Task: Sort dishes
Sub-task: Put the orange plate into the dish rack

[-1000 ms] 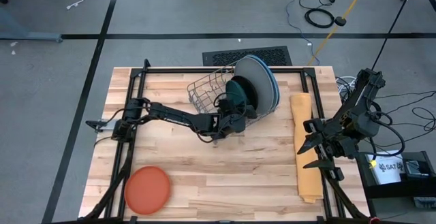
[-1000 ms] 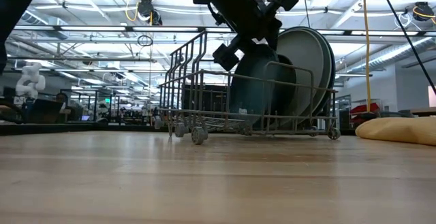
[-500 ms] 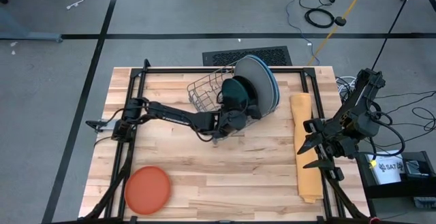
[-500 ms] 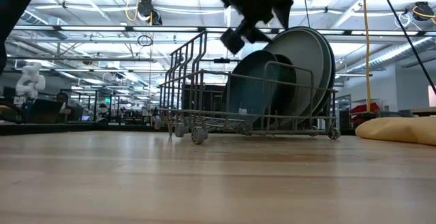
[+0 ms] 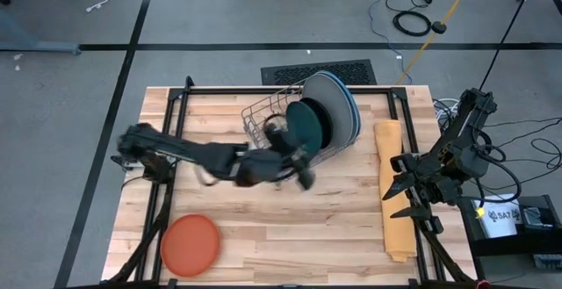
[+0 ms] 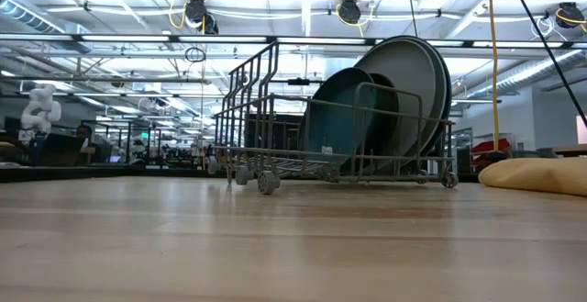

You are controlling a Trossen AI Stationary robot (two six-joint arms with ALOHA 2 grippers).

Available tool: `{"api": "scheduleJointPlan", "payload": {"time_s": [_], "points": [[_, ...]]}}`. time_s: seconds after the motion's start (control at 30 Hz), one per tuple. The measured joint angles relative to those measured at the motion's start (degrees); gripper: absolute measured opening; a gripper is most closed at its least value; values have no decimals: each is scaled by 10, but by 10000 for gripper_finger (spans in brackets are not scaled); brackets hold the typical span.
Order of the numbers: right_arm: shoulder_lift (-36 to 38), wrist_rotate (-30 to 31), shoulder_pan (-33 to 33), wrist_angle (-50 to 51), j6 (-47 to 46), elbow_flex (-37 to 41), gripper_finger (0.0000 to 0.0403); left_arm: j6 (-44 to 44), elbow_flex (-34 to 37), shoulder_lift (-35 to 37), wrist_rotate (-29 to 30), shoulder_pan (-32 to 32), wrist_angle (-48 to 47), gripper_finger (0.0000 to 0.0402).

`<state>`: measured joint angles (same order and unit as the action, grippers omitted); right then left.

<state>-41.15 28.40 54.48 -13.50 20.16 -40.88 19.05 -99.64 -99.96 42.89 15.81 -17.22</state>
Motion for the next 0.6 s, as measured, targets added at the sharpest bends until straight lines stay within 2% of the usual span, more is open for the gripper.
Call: {"api": "scheduleJointPlan", "payload": {"time_s": [0.13, 0.3, 0.43, 0.6], "points": [[0, 0, 0, 8, 0, 0, 185, 89, -1, 47, -43, 67, -183, 180], [0, 0, 0, 8, 0, 0, 185, 320, 3, 38, -102, 142, -412, 180], [0, 1, 0, 5, 0, 0, 185, 454, 21, -6, -199, 183, -495, 180], [0, 2, 0, 1, 0, 0, 185, 520, 29, -83, -353, 211, -526, 180]]}}
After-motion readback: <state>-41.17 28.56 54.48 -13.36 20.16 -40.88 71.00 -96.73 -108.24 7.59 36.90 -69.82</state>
